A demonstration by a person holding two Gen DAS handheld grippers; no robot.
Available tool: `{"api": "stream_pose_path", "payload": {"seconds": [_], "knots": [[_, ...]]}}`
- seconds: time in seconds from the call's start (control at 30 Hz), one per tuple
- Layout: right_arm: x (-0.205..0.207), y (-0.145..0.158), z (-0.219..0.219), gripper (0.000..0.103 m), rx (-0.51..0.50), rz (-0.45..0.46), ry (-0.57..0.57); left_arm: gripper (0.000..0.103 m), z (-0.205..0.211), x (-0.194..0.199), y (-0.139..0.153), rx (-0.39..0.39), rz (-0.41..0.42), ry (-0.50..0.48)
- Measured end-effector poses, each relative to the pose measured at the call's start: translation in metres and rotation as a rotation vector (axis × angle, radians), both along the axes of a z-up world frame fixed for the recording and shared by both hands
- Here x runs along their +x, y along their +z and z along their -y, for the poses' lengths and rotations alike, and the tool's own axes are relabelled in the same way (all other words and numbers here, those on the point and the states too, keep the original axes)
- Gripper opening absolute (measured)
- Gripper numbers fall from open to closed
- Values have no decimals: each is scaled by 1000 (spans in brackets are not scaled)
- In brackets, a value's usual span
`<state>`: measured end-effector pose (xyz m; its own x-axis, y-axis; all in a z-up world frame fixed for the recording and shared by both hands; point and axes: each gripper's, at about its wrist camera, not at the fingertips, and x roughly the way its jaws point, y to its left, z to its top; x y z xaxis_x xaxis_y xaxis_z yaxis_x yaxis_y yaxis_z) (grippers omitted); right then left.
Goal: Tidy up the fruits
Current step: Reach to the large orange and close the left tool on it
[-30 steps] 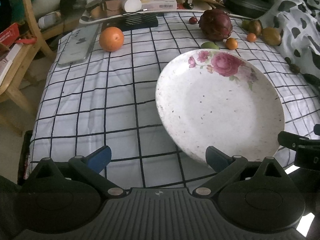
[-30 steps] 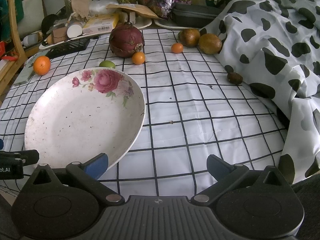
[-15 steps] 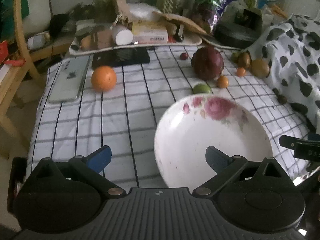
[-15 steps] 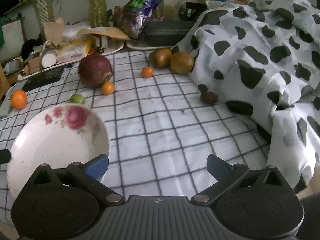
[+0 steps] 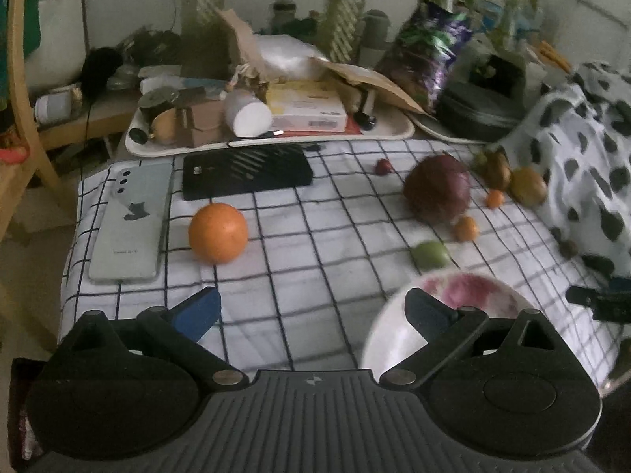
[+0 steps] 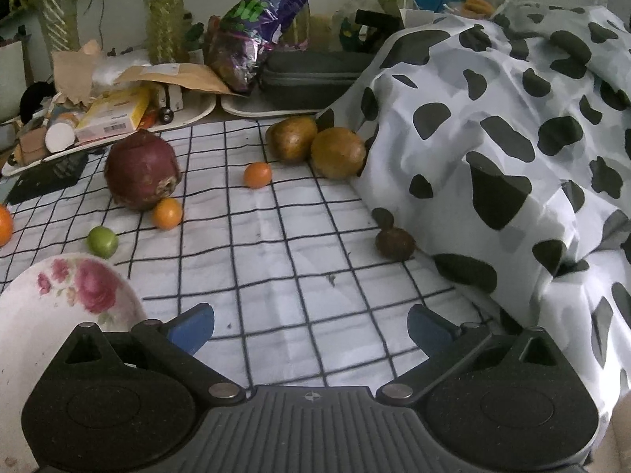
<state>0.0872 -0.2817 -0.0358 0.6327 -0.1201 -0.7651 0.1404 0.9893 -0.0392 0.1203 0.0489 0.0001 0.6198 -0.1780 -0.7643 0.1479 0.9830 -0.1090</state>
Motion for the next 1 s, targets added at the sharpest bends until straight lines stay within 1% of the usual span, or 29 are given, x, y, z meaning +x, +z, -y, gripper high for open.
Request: {"api": "stream_pose_path", "payload": {"seconds": [0.13,0.17,0.2,0.23,0.33,0.53,0.63,0.7,0.77,0.8,0.83,0.87,0.9,0.93,1.0], "knots": [[12,-2,6,103,4,-9,-10,101,-12,23,-3,-1,-17,25],[15,-3,7,103,4,-11,-8,99,-15,28,-3,2,-19,31],[17,-4,8,103,3,-13,-6,94,-18,34,-4,4,-21,37],[21,-4,8,103,1,-16,-2,85,-21,39,-5,4,-29,41],[28,-7,9,103,-7,-23,9,84,-28,55,-12,4,-59,58],[39,-10,15,103,5,-33,11,82,-37,78,-26,53,-98,78],[44,-12,18,103,5,-43,-4,80,-43,86,-30,49,-112,97],[46,-13,21,103,6,-48,-15,77,-44,90,-34,46,-122,97],[49,-14,23,103,3,-57,-24,64,-43,94,-38,47,-138,81],[50,-15,24,103,1,-61,-27,64,-41,96,-40,55,-143,75],[51,-16,25,103,-2,-65,-32,61,-39,96,-41,74,-138,73],[53,-17,27,103,-3,-68,-37,55,-38,96,-41,97,-132,71],[54,-17,28,103,-3,-70,-42,51,-37,97,-42,119,-125,73],[55,-18,29,103,-2,-72,-46,51,-38,97,-41,117,-123,75],[57,-18,31,103,-2,-73,-54,50,-40,96,-40,84,-127,85]]}}
